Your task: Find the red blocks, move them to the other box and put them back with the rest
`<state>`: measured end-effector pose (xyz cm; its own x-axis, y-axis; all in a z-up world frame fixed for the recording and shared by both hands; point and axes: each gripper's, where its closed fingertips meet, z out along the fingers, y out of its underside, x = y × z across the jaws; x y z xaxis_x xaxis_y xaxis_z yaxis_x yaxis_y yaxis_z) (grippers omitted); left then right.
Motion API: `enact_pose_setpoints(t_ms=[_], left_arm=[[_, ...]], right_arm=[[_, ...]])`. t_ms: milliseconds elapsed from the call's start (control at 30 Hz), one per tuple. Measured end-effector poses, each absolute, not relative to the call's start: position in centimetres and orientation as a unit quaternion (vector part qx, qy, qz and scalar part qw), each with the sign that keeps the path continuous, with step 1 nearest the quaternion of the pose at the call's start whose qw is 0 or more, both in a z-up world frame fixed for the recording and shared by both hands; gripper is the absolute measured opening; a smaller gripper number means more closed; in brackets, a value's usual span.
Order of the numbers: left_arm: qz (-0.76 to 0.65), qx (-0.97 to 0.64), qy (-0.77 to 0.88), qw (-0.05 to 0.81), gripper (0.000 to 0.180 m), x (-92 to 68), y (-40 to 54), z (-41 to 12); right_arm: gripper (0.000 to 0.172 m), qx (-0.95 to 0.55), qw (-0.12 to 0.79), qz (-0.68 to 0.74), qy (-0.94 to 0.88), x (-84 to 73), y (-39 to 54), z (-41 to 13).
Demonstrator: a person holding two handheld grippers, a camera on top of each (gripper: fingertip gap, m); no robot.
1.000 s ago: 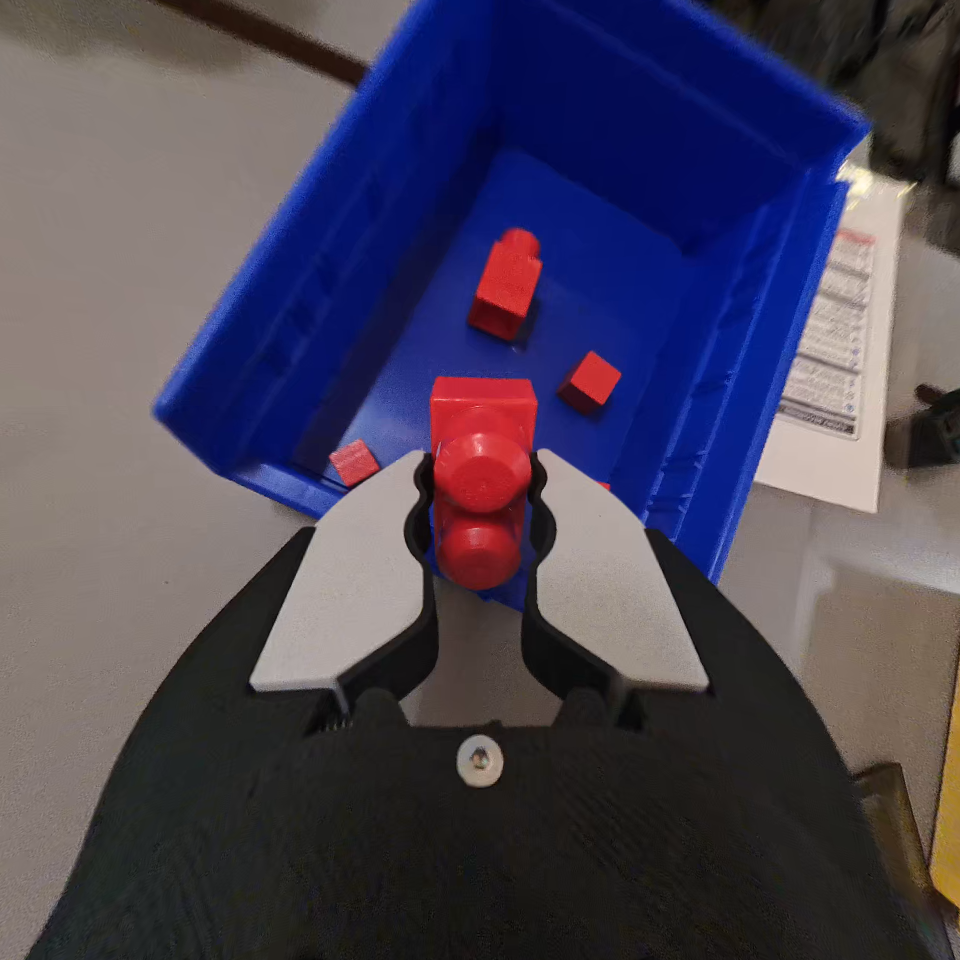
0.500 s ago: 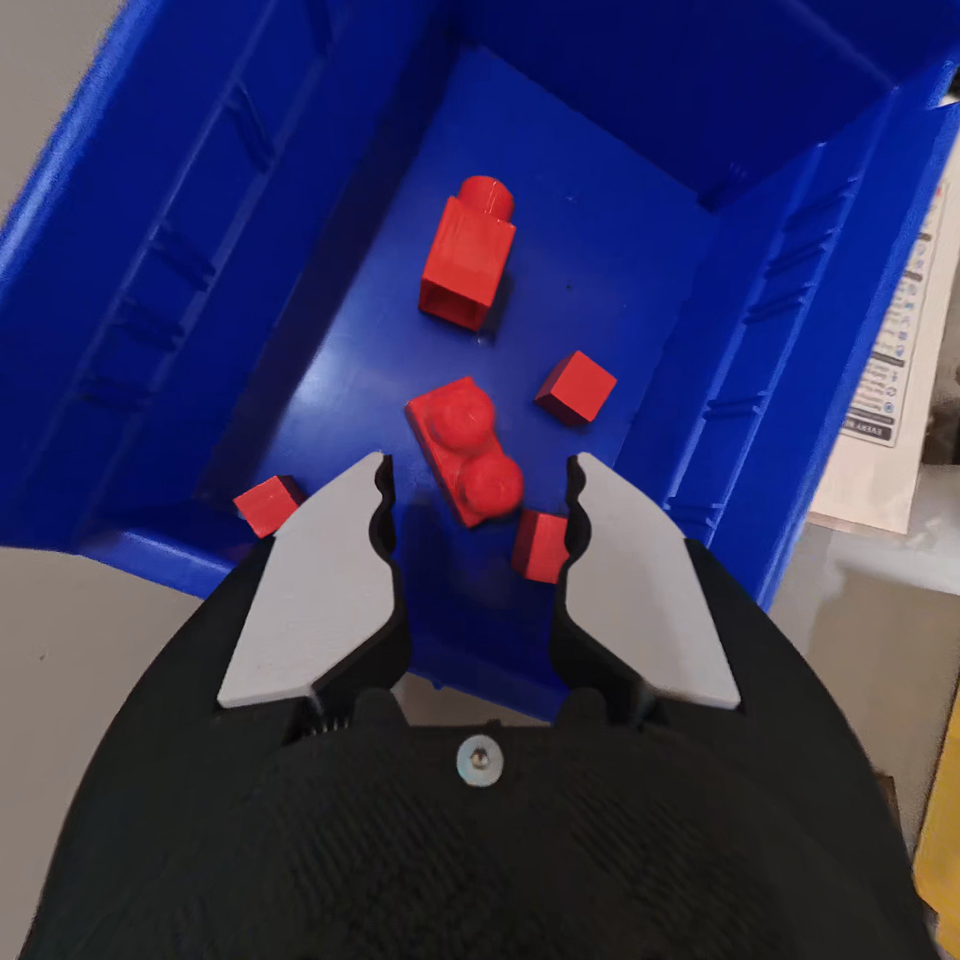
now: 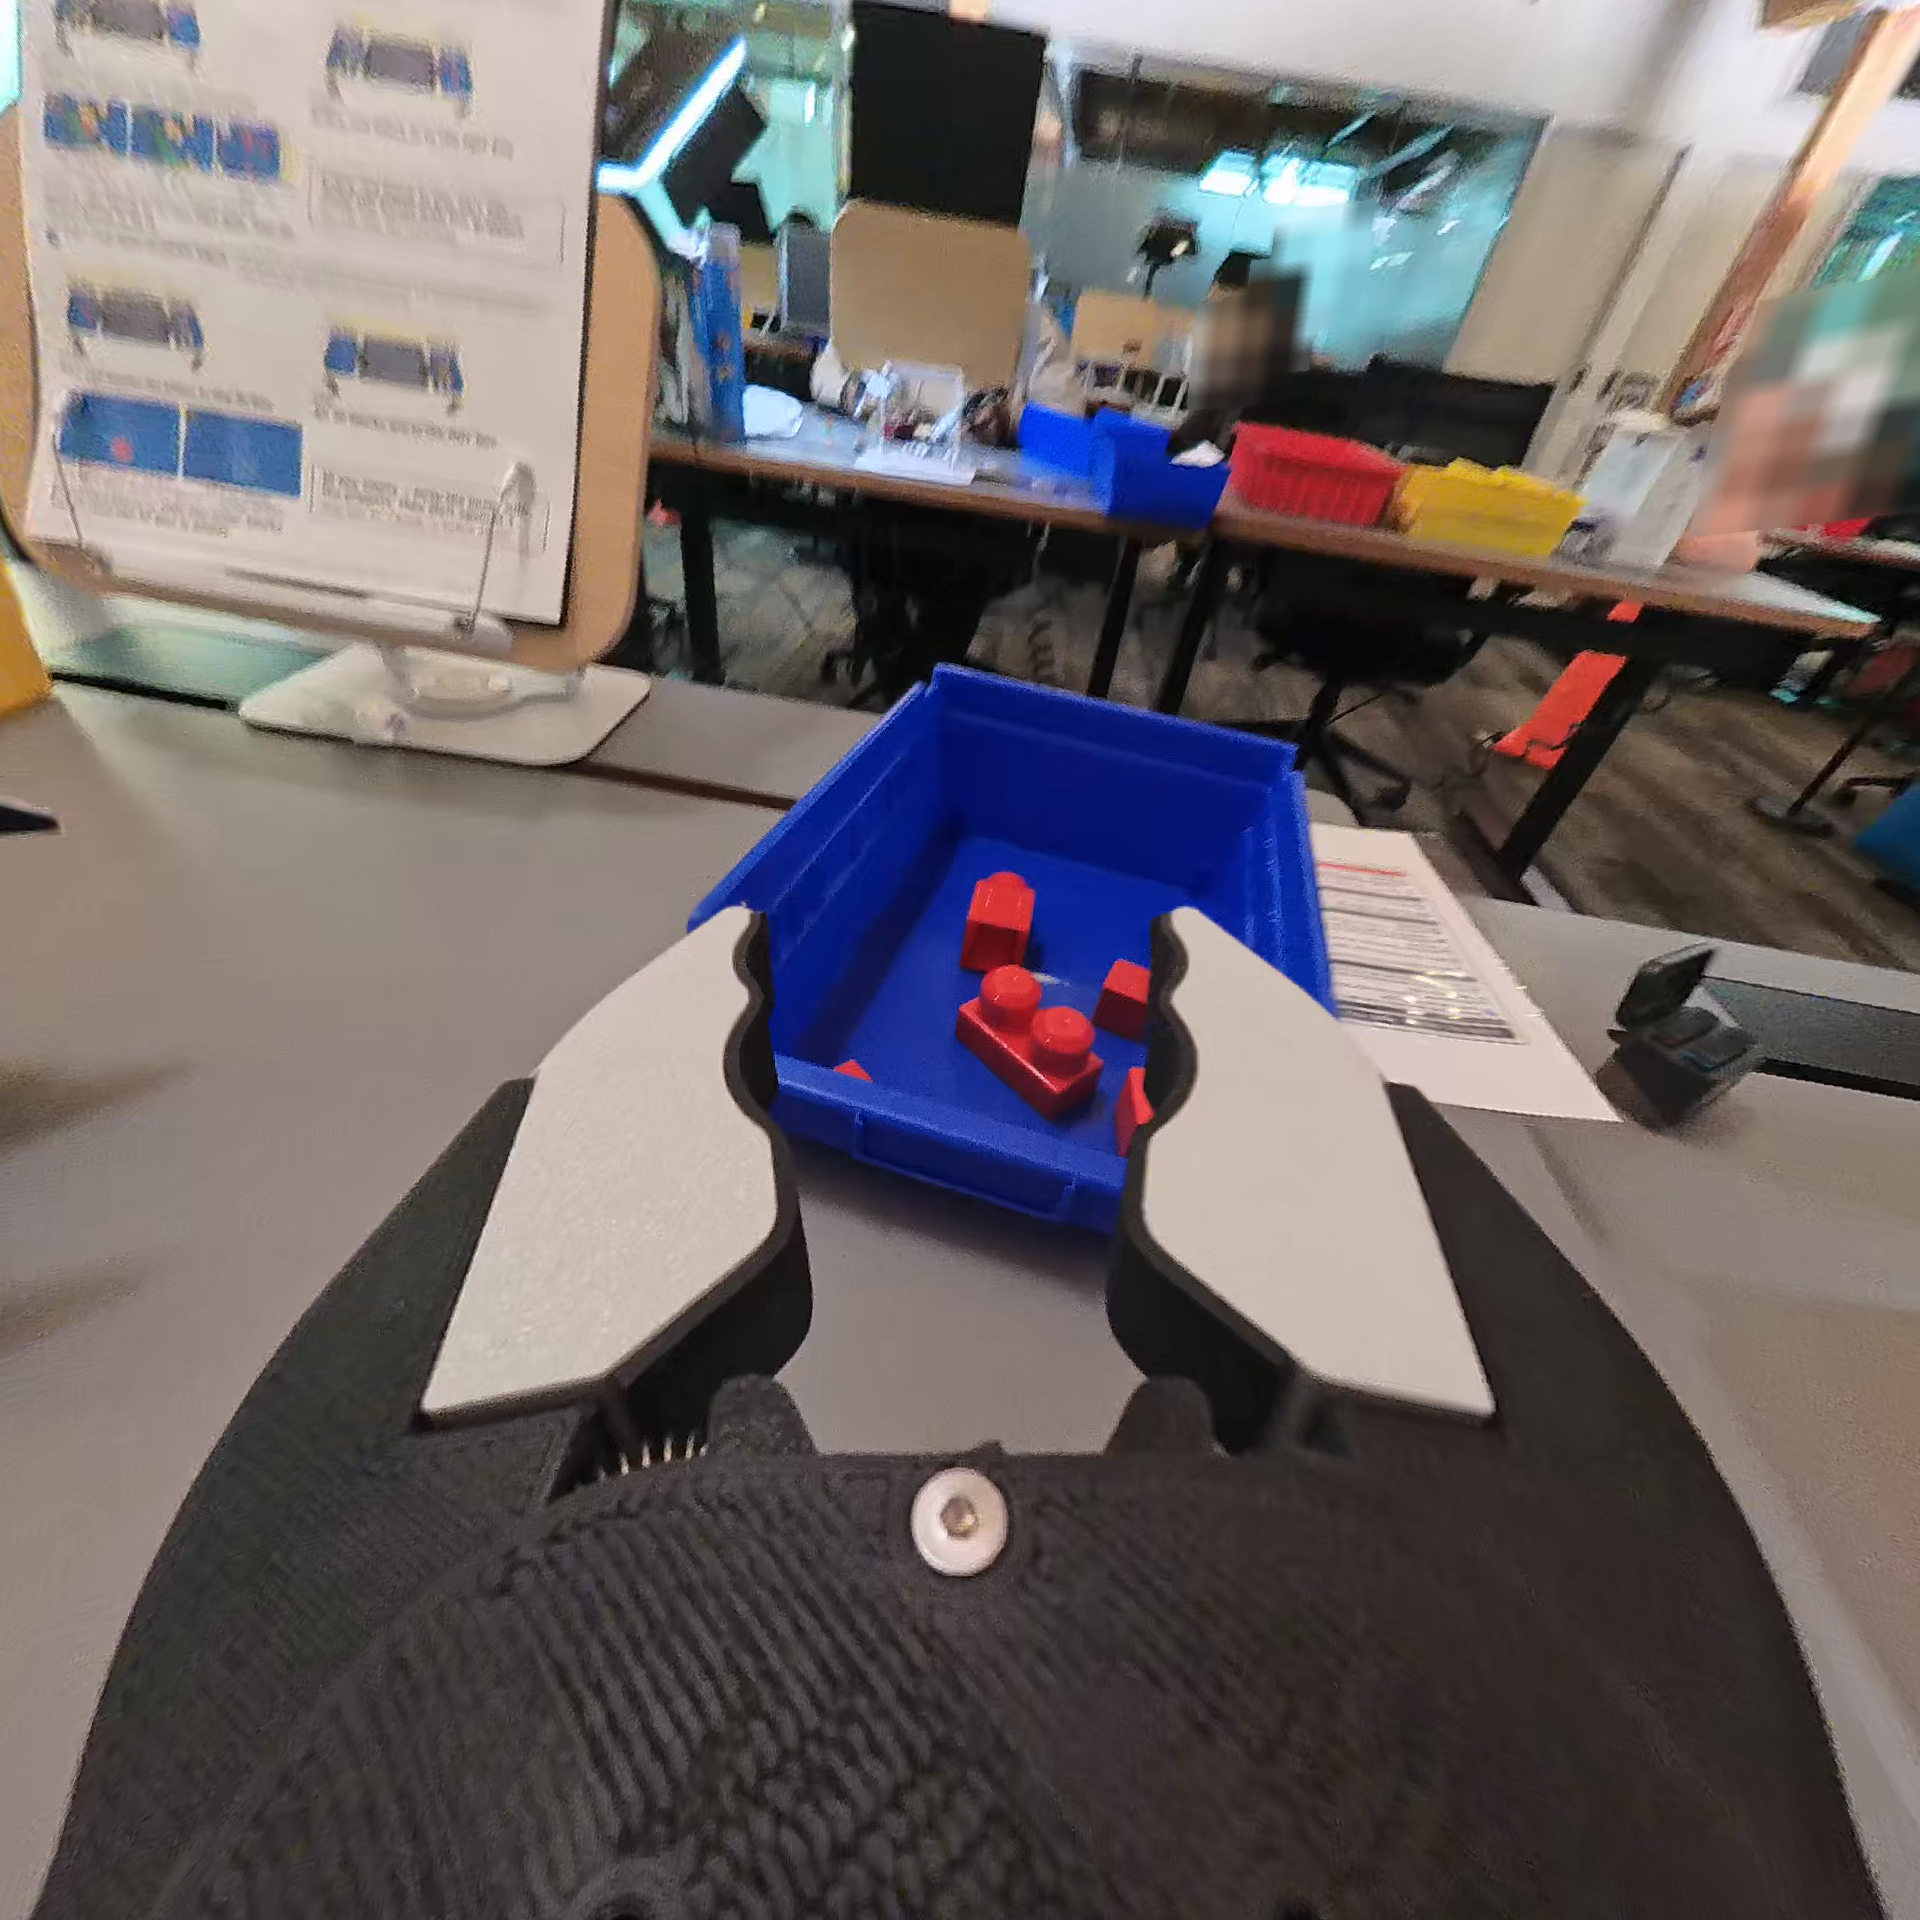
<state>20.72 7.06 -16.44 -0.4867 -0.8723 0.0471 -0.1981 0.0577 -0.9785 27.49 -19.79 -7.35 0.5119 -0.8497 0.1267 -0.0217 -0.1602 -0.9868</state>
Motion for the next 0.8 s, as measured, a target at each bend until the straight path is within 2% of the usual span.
enact_pose_setpoints(t_ms=[167, 400, 500, 667, 800], left_arm=[[-0.583, -0.434, 0.638, 0.254, 0.082, 21.5, 5.0, -13.7], [-0.525, -0.487, 0.661, 0.223, 0.083, 26.2, 1.3, -9.7], [-0.502, -0.493, 0.688, 0.177, 0.084, 28.9, -1.8, -8.8], [-0.428, -0.541, 0.713, 0.129, 0.084, 34.8, -5.2, -10.0], [-0.348, -0.606, 0.708, 0.103, 0.081, 39.1, -5.6, -13.5]], right_arm=[[0.077, -0.625, 0.564, -0.421, 0.337, 25.8, -21.9, -5.4], [0.077, -0.609, 0.576, -0.425, 0.343, 25.8, -23.6, -4.9], [0.076, -0.605, 0.574, -0.431, 0.344, 25.8, -24.1, -4.8], [0.075, -0.617, 0.568, -0.433, 0.33, 25.6, -23.8, -4.8], [0.073, -0.615, 0.573, -0.435, 0.322, 25.4, -23.9, -4.4]])
